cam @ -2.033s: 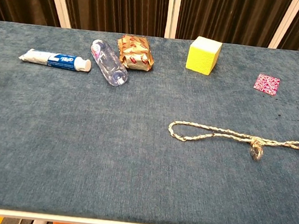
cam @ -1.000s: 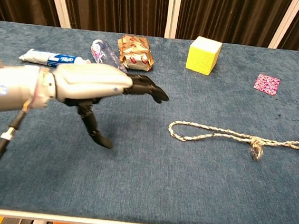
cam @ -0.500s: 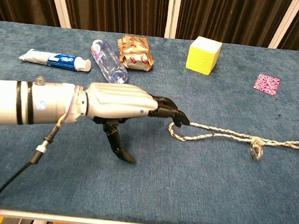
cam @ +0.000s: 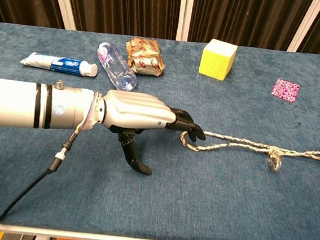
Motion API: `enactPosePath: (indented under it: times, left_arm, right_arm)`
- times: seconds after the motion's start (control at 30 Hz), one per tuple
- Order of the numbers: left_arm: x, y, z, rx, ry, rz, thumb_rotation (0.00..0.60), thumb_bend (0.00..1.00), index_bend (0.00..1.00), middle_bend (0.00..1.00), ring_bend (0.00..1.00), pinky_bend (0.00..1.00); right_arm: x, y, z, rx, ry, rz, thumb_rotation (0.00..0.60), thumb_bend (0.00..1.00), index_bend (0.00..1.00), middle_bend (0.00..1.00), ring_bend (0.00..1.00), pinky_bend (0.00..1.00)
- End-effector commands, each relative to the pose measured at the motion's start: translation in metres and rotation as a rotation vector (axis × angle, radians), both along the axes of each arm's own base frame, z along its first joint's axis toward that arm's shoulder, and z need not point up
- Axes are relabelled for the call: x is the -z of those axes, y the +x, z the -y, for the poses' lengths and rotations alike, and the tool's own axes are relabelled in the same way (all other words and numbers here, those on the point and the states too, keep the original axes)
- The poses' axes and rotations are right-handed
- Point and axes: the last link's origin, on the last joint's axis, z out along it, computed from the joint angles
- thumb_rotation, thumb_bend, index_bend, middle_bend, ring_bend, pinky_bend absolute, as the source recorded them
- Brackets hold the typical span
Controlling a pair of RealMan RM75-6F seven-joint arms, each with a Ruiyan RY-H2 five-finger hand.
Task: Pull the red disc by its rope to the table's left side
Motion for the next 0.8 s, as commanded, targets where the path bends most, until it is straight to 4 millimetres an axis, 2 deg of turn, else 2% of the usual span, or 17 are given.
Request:
enactPosePath:
  times: [0.03,0.2,0.37,0.53,0.8]
  left_arm:
    - [0.0,0.0,-0.003,-0.003,0.0,-0.032,0.6,0.23,0.08,0.17,0.0,0.16]
    - [-0.005,0.0,-0.006,-0.005,0.01,-0.05,0.6,0.26,0.08,0.24,0.0,0.16]
    - [-0.012,0.002,-0.008,-0.002,0.021,-0.057,0.6,0.27,0.09,0.36,0.0,0.16]
    - [-0.015,-0.001,-0.006,-0.005,0.025,-0.078,0.6,0.28,0.09,0.44,0.01,0.16]
    - [-0.022,-0.003,-0.005,-0.018,0.033,-0.089,0.6,0.29,0.11,0.58,0.13,0.18]
  right_arm:
    - [-0.001,-0.001,0.0,0.0,-0.004,0.001,0.6,0.21,0.0,0.0,0.0,0.0]
    - [-0.002,-0.002,0.0,0.003,-0.013,0.002,0.6,0.21,0.0,0.0,0.0,0.0]
    - [-0.001,-0.002,0.001,0.004,-0.014,0.003,0.6,0.21,0.0,0.0,0.0,0.0]
    - [-0.001,-0.002,0.001,0.003,-0.018,0.003,0.6,0.22,0.0,0.0,0.0,0.0]
    - [-0.002,-0.003,0.002,0.006,-0.03,0.007,0.6,0.23,0.0,0.0,0.0,0.0]
